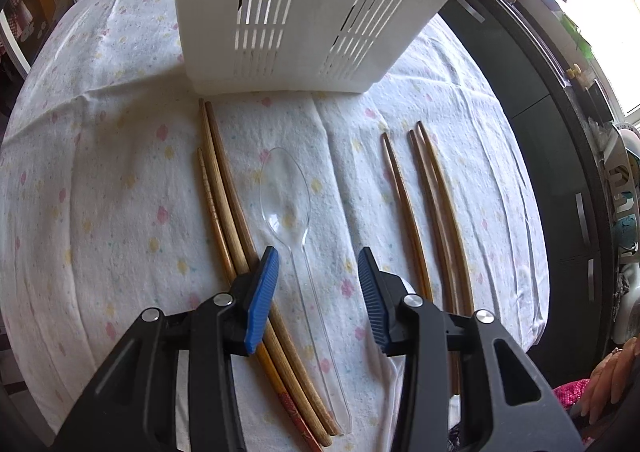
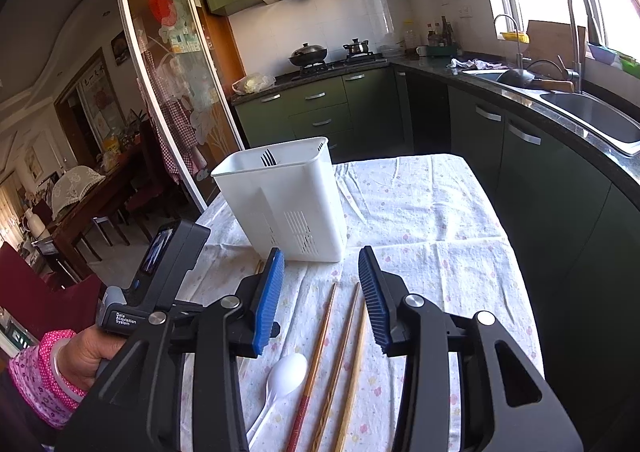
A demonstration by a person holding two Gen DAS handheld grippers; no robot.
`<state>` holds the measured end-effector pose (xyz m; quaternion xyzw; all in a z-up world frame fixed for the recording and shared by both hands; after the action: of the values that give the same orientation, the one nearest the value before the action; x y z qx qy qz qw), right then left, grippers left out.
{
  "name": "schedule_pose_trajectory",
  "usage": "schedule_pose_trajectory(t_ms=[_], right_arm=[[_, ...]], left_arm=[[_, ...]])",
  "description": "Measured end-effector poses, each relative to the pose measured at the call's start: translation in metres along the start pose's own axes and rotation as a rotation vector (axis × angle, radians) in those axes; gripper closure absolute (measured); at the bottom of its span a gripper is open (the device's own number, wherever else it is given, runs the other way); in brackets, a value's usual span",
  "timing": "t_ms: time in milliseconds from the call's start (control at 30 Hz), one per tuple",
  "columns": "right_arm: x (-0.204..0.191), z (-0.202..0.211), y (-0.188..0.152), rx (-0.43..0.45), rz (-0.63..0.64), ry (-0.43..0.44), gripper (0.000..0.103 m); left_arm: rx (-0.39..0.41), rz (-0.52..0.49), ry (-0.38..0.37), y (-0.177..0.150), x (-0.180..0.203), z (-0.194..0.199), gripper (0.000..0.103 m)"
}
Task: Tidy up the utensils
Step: 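Lower the left gripper onto the clear plastic spoon and close, then lift the clear spoon with the left gripper while the right gripper grasps the white spoon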
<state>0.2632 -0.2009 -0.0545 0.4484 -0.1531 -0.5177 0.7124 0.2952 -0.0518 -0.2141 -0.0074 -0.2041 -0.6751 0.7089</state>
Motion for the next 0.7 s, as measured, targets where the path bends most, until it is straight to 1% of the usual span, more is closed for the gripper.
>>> schedule_pose_trajectory(t_ms=[67, 100, 133, 167, 200, 267, 333, 400, 500, 567, 700], right_arm=[[-0.002, 0.000, 0.000, 0.001, 0.002, 0.004, 0.064], [-0.003, 0.001, 0.000, 0.001, 0.004, 0.005, 0.064], [-0.003, 0.001, 0.000, 0.001, 0.006, 0.006, 0.064], [-0.003, 0.002, 0.000, 0.001, 0.007, 0.008, 0.064], [-0.003, 0.003, -0.001, 0.001, 0.008, 0.009, 0.063], [-0.002, 0.005, -0.001, 0.002, 0.009, 0.009, 0.060], [-0.001, 0.005, -0.003, -0.009, 0.006, 0.014, 0.060], [-0.002, 0.004, -0.007, -0.038, 0.007, 0.033, 0.060], [-0.010, -0.005, -0.025, -0.120, 0.016, 0.071, 0.060], [-0.016, -0.013, -0.042, -0.178, 0.040, 0.063, 0.060], [-0.033, -0.033, -0.084, -0.291, 0.079, 0.058, 0.060]], left_arm=[[0.002, -0.009, 0.015, 0.000, 0.001, 0.000, 0.067], [0.005, -0.014, 0.028, 0.001, 0.001, 0.000, 0.072], [0.005, -0.016, 0.038, 0.001, 0.001, -0.001, 0.080], [0.002, -0.022, 0.045, 0.002, 0.001, 0.000, 0.085], [-0.001, -0.030, 0.055, 0.002, 0.001, -0.001, 0.093], [0.001, -0.042, 0.072, 0.002, 0.003, -0.002, 0.093], [0.003, -0.046, 0.077, 0.001, 0.002, -0.001, 0.093], [0.009, -0.040, 0.076, 0.002, 0.002, -0.002, 0.093], [0.034, -0.044, 0.065, 0.003, 0.003, 0.001, 0.093], [0.069, -0.051, 0.055, 0.002, 0.002, 0.012, 0.094], [0.148, -0.067, 0.063, 0.004, 0.004, 0.034, 0.094]])
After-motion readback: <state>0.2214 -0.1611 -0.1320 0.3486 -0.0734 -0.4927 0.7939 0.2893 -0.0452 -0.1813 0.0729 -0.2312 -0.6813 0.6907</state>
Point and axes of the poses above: each gripper's, at about its wrist camera, not at the fingertips, and z roughly against the way its jaws point, x to its right, y to its top, the point moved 7 cm from there along -z, roughly the way its jaws point, and after that the axes turned 1 degree about -y, right-handed, at the moved point
